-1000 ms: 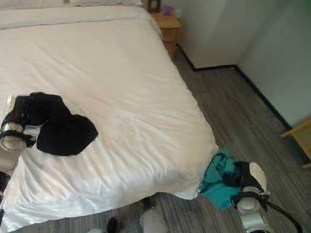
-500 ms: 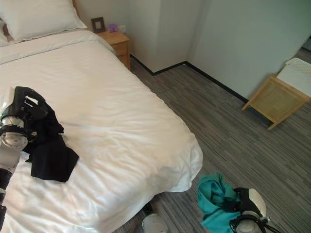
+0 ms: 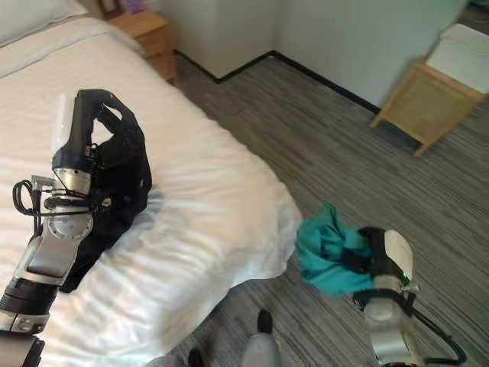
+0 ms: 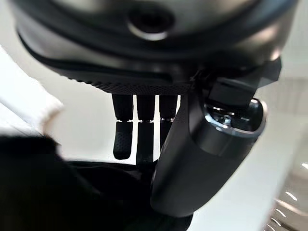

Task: Pick up bed clothes into laundry basket.

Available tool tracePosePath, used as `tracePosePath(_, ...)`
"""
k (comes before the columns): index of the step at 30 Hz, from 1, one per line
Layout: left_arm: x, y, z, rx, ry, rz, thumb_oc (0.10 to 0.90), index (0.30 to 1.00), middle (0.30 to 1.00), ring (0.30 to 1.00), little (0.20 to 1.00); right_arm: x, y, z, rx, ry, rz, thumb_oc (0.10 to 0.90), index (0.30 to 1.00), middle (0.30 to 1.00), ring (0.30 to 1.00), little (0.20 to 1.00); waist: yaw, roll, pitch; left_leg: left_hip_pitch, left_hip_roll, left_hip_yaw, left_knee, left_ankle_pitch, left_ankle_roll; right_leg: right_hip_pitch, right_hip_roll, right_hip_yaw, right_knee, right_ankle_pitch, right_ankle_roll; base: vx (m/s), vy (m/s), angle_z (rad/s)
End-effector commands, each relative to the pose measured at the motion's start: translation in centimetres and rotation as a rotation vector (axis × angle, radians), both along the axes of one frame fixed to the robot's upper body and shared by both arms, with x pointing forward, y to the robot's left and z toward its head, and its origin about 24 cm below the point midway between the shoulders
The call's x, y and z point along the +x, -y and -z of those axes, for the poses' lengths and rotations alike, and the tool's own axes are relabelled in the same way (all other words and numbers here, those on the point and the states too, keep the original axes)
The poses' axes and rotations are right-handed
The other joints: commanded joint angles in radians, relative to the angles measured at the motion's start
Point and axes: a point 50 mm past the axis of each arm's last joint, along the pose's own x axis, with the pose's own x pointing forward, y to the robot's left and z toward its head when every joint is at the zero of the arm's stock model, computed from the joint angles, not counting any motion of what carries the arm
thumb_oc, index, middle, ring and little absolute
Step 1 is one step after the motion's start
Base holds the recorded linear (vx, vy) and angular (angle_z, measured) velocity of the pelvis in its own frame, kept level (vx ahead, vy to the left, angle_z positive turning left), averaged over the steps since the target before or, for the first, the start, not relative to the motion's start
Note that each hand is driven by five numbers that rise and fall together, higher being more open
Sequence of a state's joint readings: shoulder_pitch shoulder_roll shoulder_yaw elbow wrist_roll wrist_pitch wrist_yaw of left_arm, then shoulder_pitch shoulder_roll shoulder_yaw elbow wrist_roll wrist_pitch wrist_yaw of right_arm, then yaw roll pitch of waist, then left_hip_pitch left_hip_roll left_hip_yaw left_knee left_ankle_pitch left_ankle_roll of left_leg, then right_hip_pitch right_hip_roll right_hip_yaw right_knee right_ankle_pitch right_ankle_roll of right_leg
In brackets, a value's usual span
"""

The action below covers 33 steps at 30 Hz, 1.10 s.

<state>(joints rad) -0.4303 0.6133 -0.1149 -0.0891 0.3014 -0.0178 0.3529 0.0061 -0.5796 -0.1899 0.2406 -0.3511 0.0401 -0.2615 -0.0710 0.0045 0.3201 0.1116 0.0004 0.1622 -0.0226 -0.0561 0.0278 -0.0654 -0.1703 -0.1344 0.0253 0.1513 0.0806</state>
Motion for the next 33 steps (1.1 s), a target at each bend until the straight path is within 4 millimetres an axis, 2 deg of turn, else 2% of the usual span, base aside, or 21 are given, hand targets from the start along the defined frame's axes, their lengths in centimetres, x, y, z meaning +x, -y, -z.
tracePosePath(1, -0.8, 0.2, -4.4, 0.033, 0.281, -0.04, 0.4, 0.3, 0.3, 0.3, 0.3, -0.2, 0.3, -4.9, -0.252, 0.149, -0.077, 0.4, 0.3, 0.3, 0.3, 0.3, 0.029, 0.014, -0.191, 0.023, 0.068, 0.079, -0.065, -0.024, -0.077, 0.094, -0.228, -0.186, 0.074, 0.004, 0.161, -0.03, -0.123, -0.85)
tracePosePath(3, -0.7, 0.2, -4.4, 0.043, 0.277, -0.044, 0.4, 0.3, 0.3, 0.3, 0.3, 0.0, 0.2, -5.0, -0.256, 0.146, -0.088, 0.4, 0.3, 0.3, 0.3, 0.3, 0.036, 0.006, -0.198, 0.021, 0.069, 0.091, -0.065, -0.018, -0.082, 0.116, -0.219, -0.201, 0.024, 0.003, 0.167, 0.01, -0.195, -0.47)
tracePosePath(4, -0.7, 0.2, -4.4, 0.036, 0.279, -0.046, 0.4, 0.3, 0.3, 0.3, 0.3, 0.2, -0.3, -5.3, -0.266, 0.159, -0.113, 0.4, 0.3, 0.3, 0.3, 0.3, 0.037, -0.001, -0.209, 0.016, 0.086, 0.111, -0.064, -0.003, -0.098, 0.132, -0.199, -0.198, -0.043, 0.006, 0.177, 0.03, -0.203, -0.57)
tracePosePath(6, -0.7, 0.3, -4.4, 0.028, 0.283, -0.041, 0.4, 0.3, 0.3, 0.3, 0.3, 0.3, -0.4, -5.4, -0.268, 0.163, -0.121, 0.4, 0.3, 0.3, 0.3, 0.3, 0.035, 0.001, -0.214, 0.01, 0.098, 0.115, -0.065, 0.007, -0.109, 0.138, -0.181, -0.183, -0.076, 0.002, 0.178, 0.02, -0.147, -0.47)
tracePosePath(9, -0.6, 0.7, -5.2, 0.024, 0.317, -0.036, 0.4, 0.3, 0.3, 0.3, 0.3, 0.7, -0.8, -6.6, -0.285, 0.202, -0.16, 0.4, 0.3, 0.3, 0.3, 0.3, 0.021, 0.017, -0.225, -0.005, 0.134, 0.123, -0.065, 0.037, -0.134, 0.139, -0.137, -0.147, -0.111, -0.037, 0.172, 0.04, -0.166, -0.44)
tracePosePath(13, -0.3, 1.5, -6.9, 0.03, 0.365, -0.012, 0.4, 0.3, 0.3, 0.3, 0.3, 1.2, -1.2, -8.1, -0.319, 0.256, -0.186, 0.4, 0.3, 0.3, 0.3, 0.3, 0.01, 0.036, -0.228, -0.019, 0.159, 0.122, -0.065, 0.053, -0.152, 0.137, -0.11, -0.141, -0.113, -0.076, 0.164, 0.0, -0.108, -0.21)
tracePosePath(16, -0.2, 2.9, -8.8, 0.022, 0.418, 0.042, 0.4, 0.3, 0.3, 0.3, 0.3, 2.0, -2.1, -11.3, -0.386, 0.368, -0.241, 0.4, 0.3, 0.3, 0.3, 0.3, -0.005, 0.055, -0.234, -0.022, 0.188, 0.118, -0.065, 0.078, -0.17, 0.148, -0.079, -0.134, -0.113, -0.108, 0.147, 0.02, -0.128, -0.32)
tracePosePath(17, -0.2, 2.9, -8.9, 0.021, 0.42, 0.042, 0.4, 0.3, 0.3, 0.3, 0.3, 2.0, -2.1, -11.4, -0.387, 0.37, -0.24, 0.4, 0.3, 0.3, 0.3, 0.3, -0.005, 0.057, -0.231, -0.022, 0.19, 0.118, -0.065, 0.079, -0.172, 0.149, -0.077, -0.134, -0.112, -0.108, 0.145, 0.02, -0.153, -0.02)
tracePosePath(18, 0.0, 3.5, -9.5, 0.005, 0.432, 0.065, 0.4, 0.3, 0.3, 0.3, 0.3, 2.4, -3.1, -13.3, -0.422, 0.44, -0.288, 0.4, 0.3, 0.3, 0.3, 0.3, -0.013, 0.069, -0.231, -0.021, 0.206, 0.119, -0.065, 0.093, -0.179, 0.15, -0.06, -0.125, -0.108, -0.125, 0.138, 0.01, -0.106, -0.05)
tracePosePath(19, 0.0, 3.5, -9.5, 0.005, 0.432, 0.065, 0.4, 0.3, 0.3, 0.3, 0.3, 2.4, -3.1, -13.3, -0.422, 0.44, -0.288, 0.4, 0.3, 0.3, 0.3, 0.3, -0.013, 0.069, -0.231, -0.021, 0.206, 0.119, -0.065, 0.093, -0.179, 0.15, -0.06, -0.125, -0.108, -0.125, 0.138, 0.02, -0.139, -0.05)
tracePosePath(21, 0.2, 3.8, -10.7, 0.003, 0.458, 0.071, 0.4, 0.3, 0.3, 0.3, 0.3, 3.0, -4.4, -15.7, -0.46, 0.519, -0.36, 0.4, 0.3, 0.3, 0.3, 0.3, -0.019, 0.088, -0.226, -0.009, 0.24, 0.127, -0.065, 0.11, -0.2, 0.155, -0.022, -0.105, -0.102, -0.159, 0.119, 0.04, -0.17, -0.07)
tracePosePath(24, 0.5, 3.6, -11.8, 0.015, 0.475, 0.058, 0.4, 0.3, 0.3, 0.3, 0.3, 3.6, -5.2, -17.1, -0.487, 0.55, -0.398, 0.4, 0.3, 0.3, 0.3, 0.3, -0.021, 0.097, -0.22, -0.001, 0.263, 0.138, -0.065, 0.131, -0.209, 0.153, 0.003, -0.093, -0.101, -0.167, 0.103, 0.06, -0.191, -0.18)
tracePosePath(25, 0.9, 3.4, -13.6, 0.036, 0.496, 0.029, 0.4, 0.3, 0.3, 0.3, 0.3, 4.1, -5.8, -18.9, -0.535, 0.583, -0.429, 0.4, 0.3, 0.3, 0.3, 0.3, -0.019, 0.104, -0.219, 0.017, 0.288, 0.142, -0.057, 0.162, -0.224, 0.166, 0.028, -0.081, -0.104, -0.194, 0.092, 0.04, -0.161, -0.23)
tracePosePath(26, 0.9, 3.3, -13.8, 0.036, 0.5, 0.028, 0.4, 0.3, 0.3, 0.3, 0.3, 4.1, -5.8, -19.0, -0.535, 0.587, -0.43, 0.4, 0.3, 0.3, 0.3, 0.3, -0.019, 0.105, -0.215, 0.016, 0.291, 0.144, -0.06, 0.17, -0.225, 0.163, 0.031, -0.08, -0.105, -0.188, 0.088, 0.08, -0.23, -0.27)
tracePosePath(27, 1.0, 3.1, -14.6, 0.037, 0.511, 0.018, 0.4, 0.3, 0.3, 0.3, 0.3, 4.3, -5.8, -19.5, -0.543, 0.593, -0.431, 0.4, 0.3, 0.3, 0.3, 0.3, -0.017, 0.105, -0.209, 0.021, 0.308, 0.143, -0.041, 0.201, -0.229, 0.171, 0.045, -0.073, -0.107, -0.197, 0.08, 0.02, -0.257, -0.21)
tracePosePath(28, 1.3, 2.8, -16.4, 0.035, 0.523, -0.007, 0.4, 0.3, 0.3, 0.3, 0.3, 4.7, -6.6, -21.2, -0.576, 0.628, -0.453, 0.4, 0.3, 0.3, 0.3, 0.3, 0.007, 0.096, -0.176, -0.027, 0.329, 0.05, 0.104, 0.273, -0.232, 0.188, 0.066, -0.049, -0.106, -0.207, 0.055, 0.02, -0.254, -0.3)
tracePosePath(29, 1.3, 2.8, -16.6, 0.036, 0.527, -0.008, 0.4, 0.3, 0.3, 0.3, 0.3, 4.8, -6.6, -21.4, -0.575, 0.633, -0.453, 0.4, 0.3, 0.3, 0.3, 0.3, 0.004, 0.095, -0.172, -0.036, 0.331, 0.046, 0.11, 0.276, -0.232, 0.184, 0.068, -0.051, -0.108, -0.2, 0.053, -0.02, -0.388, -0.77)
tracePosePath(30, 1.5, 2.6, -18.5, 0.026, 0.54, -0.03, 0.4, 0.3, 0.3, 0.3, 0.3, 5.2, -7.8, -23.6, -0.605, 0.69, -0.476, 0.4, 0.3, 0.3, 0.3, 0.3, 0.031, 0.048, -0.144, -0.11, 0.302, -0.099, 0.321, 0.274, -0.201, 0.184, 0.058, -0.007, -0.104, -0.199, 0.023, -0.05, -0.211, -0.88)
tracePosePath(31, 1.5, 2.5, -18.7, 0.027, 0.545, -0.032, 0.4, 0.3, 0.3, 0.3, 0.3, 5.3, -7.9, -23.8, -0.604, 0.696, -0.477, 0.4, 0.3, 0.3, 0.3, 0.3, 0.026, 0.046, -0.141, -0.124, 0.301, -0.104, 0.332, 0.275, -0.199, 0.179, 0.057, -0.009, -0.104, -0.193, 0.023, -0.05, -0.361, -1.08)
tracePosePath(32, 1.5, 2.8, -20.2, 0.014, 0.569, -0.041, 0.4, 0.3, 0.3, 0.3, 0.3, 5.6, -9.5, -25.8, -0.619, 0.756, -0.516, 0.4, 0.3, 0.3, 0.3, 0.3, 0.039, 0.008, -0.127, -0.188, 0.265, -0.174, 0.51, 0.237, -0.178, 0.18, 0.038, 0.016, -0.101, -0.189, 0.011, -0.06, -0.147, -0.75)
tracePosePath(33, 1.5, 2.8, -20.4, 0.015, 0.574, -0.044, 0.4, 0.3, 0.3, 0.3, 0.3, 5.7, -9.6, -25.9, -0.618, 0.761, -0.516, 0.4, 0.3, 0.3, 0.3, 0.3, 0.035, 0.007, -0.126, -0.197, 0.263, -0.175, 0.514, 0.241, -0.175, 0.174, 0.037, 0.016, -0.102, -0.184, 0.011, 0.04, -0.255, -0.64)
